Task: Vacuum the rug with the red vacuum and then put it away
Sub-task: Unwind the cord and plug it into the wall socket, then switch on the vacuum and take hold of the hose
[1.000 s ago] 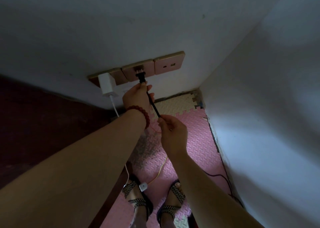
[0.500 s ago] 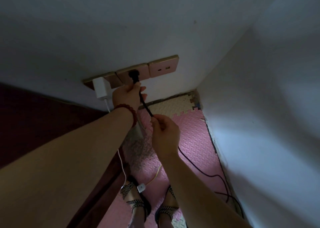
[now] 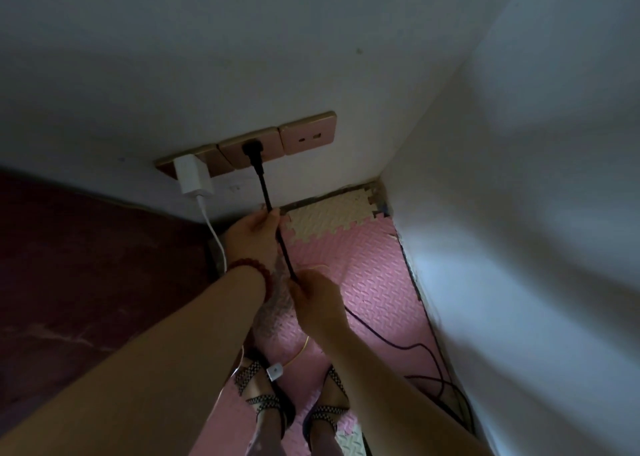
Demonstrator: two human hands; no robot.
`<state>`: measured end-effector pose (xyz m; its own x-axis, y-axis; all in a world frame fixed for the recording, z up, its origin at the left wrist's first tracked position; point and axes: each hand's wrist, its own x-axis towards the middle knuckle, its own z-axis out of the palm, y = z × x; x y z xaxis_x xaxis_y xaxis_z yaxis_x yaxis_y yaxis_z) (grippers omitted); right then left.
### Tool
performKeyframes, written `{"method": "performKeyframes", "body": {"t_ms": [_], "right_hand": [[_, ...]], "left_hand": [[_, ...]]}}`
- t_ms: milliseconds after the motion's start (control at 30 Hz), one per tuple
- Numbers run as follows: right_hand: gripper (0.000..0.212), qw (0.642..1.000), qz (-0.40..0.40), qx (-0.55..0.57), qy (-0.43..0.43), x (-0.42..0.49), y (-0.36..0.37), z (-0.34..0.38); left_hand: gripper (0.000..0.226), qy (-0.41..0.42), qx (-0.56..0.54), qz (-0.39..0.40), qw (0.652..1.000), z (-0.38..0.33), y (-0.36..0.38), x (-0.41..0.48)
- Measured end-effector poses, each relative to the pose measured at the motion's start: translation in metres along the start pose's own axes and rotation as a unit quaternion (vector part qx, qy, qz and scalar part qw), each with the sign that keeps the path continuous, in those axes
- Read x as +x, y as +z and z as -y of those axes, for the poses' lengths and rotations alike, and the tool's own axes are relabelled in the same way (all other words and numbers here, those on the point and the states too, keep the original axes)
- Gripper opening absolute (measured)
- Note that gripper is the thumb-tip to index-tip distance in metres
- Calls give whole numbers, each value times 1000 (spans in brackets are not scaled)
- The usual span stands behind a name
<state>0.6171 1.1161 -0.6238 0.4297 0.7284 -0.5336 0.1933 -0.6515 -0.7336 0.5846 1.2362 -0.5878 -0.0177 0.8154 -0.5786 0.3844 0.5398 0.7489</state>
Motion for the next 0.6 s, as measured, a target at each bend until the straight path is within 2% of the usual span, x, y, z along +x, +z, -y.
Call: {"method": "performKeyframes", "body": {"t_ms": [67, 167, 267, 333, 400, 500, 600], "right_hand": [[20, 999, 3, -34, -3, -17, 3, -26], [33, 998, -1, -57, 19, -39, 0, -50], [38, 998, -38, -43, 25, -51, -4, -51], [32, 998, -54, -33, 18, -56, -5, -49], [25, 998, -52, -27, 19, -58, -6, -47], [30, 999, -38, -38, 9, -64, -6, -51], [49, 995, -7, -91, 39, -80, -2, -68]], "left_hand": [[31, -1, -4, -5, 1000, 3, -1, 1], [15, -20, -13, 31, 999, 8, 1, -2], [11, 0, 61, 84, 995, 24, 4, -21], [8, -11, 115, 115, 987, 40, 3, -45], [15, -19, 118, 131, 984, 57, 2, -65], [17, -23, 110, 107, 988, 68, -3, -80], [18, 11, 153, 93, 984, 70, -13, -82]]}}
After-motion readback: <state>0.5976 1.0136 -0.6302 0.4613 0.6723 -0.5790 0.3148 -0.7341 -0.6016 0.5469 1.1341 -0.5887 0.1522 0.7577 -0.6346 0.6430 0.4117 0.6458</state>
